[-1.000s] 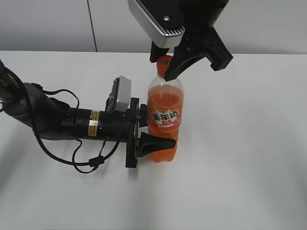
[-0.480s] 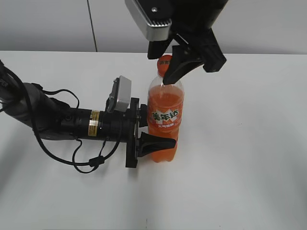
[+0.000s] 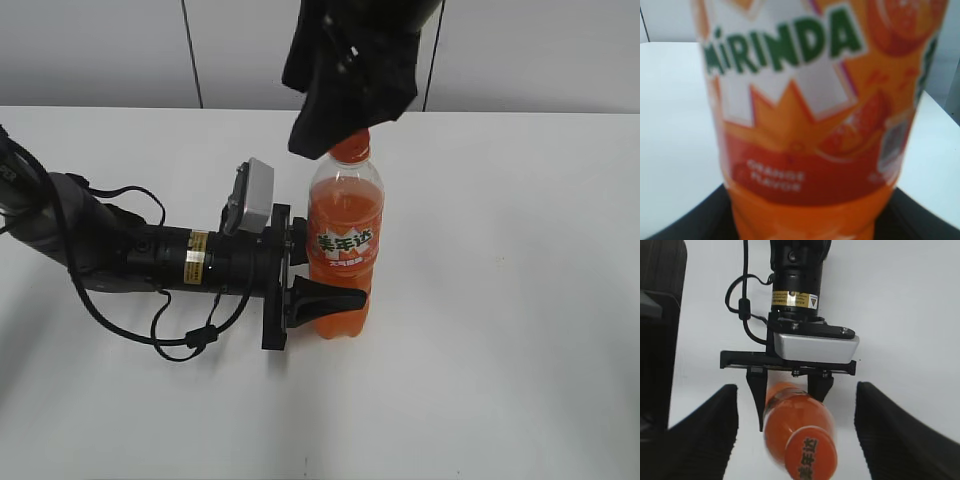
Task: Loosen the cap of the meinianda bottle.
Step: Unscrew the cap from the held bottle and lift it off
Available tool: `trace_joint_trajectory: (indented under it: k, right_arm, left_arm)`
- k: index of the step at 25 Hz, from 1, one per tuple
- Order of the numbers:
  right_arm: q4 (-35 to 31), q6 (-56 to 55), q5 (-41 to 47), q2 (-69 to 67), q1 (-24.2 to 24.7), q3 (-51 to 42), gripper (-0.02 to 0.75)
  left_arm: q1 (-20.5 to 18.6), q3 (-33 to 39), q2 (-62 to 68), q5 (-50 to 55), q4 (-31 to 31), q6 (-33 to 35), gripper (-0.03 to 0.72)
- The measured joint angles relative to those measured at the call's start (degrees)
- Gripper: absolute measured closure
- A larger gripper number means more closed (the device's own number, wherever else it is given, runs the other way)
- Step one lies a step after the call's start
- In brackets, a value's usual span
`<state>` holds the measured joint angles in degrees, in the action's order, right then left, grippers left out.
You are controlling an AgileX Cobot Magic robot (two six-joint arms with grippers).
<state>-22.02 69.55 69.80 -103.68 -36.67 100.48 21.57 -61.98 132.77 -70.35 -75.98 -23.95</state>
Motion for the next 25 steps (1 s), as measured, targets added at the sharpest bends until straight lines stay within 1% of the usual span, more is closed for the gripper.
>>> trace_joint_trajectory:
  k: [3, 6, 11, 14, 18, 25]
  right_arm:
    - [-0.57, -10.17, 0.06, 1.30, 0.00, 0.02, 0.192]
    - [0.11, -26.11, -0.67, 2.30, 0.00, 0.07, 0.192]
    - [5.59, -55.33, -0.60, 2.73, 0.00, 0.07, 0.192]
    - [10.52, -67.44, -0.25, 2.73, 0.00, 0.07, 0.192]
    - [14.49, -76.45, -0.12, 2.73, 0.00, 0.07, 0.192]
    - [14.11, -81.10, -0.06, 2.73, 0.00, 0.07, 0.192]
  left_arm:
    - [0.00, 0.00, 0.00, 0.05, 0.00, 0.00, 0.285]
    - [0.00, 0.00, 0.00, 0.05, 0.00, 0.00, 0.285]
    - [0.00, 0.00, 0.00, 0.05, 0.00, 0.00, 0.285]
    - [0.00, 0.00, 0.00, -0.03, 0.00, 0.00, 0.285]
    - [0.00, 0.00, 0.00, -0.18, 0.00, 0.00, 0.285]
    - [0.00, 0.00, 0.00, -0.18, 0.00, 0.00, 0.286]
